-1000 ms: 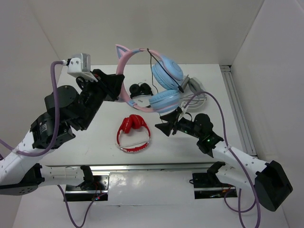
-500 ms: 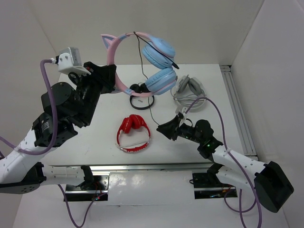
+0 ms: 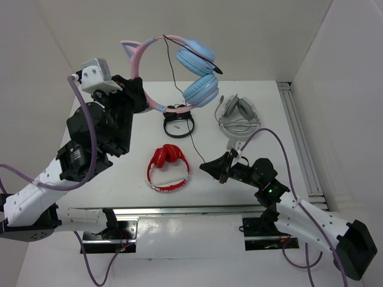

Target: Wrap the headphones

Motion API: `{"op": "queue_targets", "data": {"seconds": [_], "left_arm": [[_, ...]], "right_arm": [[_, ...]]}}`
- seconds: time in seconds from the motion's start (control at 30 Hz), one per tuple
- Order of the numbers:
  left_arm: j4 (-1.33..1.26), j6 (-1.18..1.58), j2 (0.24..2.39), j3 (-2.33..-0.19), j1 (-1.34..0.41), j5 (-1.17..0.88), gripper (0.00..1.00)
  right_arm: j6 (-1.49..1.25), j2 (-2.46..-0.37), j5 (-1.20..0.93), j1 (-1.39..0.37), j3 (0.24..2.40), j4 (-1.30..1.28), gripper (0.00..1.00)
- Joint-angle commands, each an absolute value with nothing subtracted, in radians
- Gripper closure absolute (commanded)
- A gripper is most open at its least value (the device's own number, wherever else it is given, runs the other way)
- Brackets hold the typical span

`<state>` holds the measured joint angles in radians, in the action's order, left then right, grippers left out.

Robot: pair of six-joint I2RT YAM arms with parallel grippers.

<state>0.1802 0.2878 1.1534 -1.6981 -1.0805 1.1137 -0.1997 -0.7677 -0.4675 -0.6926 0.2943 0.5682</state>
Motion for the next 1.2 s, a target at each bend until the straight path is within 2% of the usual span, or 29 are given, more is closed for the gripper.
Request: {"op": "queue_targets", "data": {"seconds": [0.0,0.27,0.47,0.63,0.77,0.9,1.17], "left_arm": [[-0.057,0.225,1.150,-1.678,-1.072,1.209,1.00],[0.022,0.359,1.189,-1.635,-0.979,1.296,1.00],[-0.198,0.232,1.189,-1.473,-0.956,1.379,1.00],[0.035,0.423,1.203,-1.474,-0.873,1.356,1.00],[0.063,0.456,1.226,-1.437,-0.807,1.321,1.00],[0.195,0.606,1.261,-1.449,-0.749,1.272,1.00],[0.208,0.584,1.361,-1.471,-0.703,1.283,1.00]], "right_arm": [[-0.186,-0.664,-0.450,-0.745,0.330,0.398,1.00],[-0.154,-0.571,-0.436,-0.877,0.463,0.146,1.00],[-0.144,-0.561,-0.485,-0.877,0.578,0.048,1.00],[-0.124,-0.571,-0.495,-0.877,0.650,-0.035,1.00],[-0.115,-0.594,-0.538,-0.887,0.704,-0.058,1.00],[-0.106,-0.626,-0.589,-0.887,0.742,-0.071,1.00],[-0.074,-0.680,-0.664,-0.887,0.857,-0.116,1.00]]}}
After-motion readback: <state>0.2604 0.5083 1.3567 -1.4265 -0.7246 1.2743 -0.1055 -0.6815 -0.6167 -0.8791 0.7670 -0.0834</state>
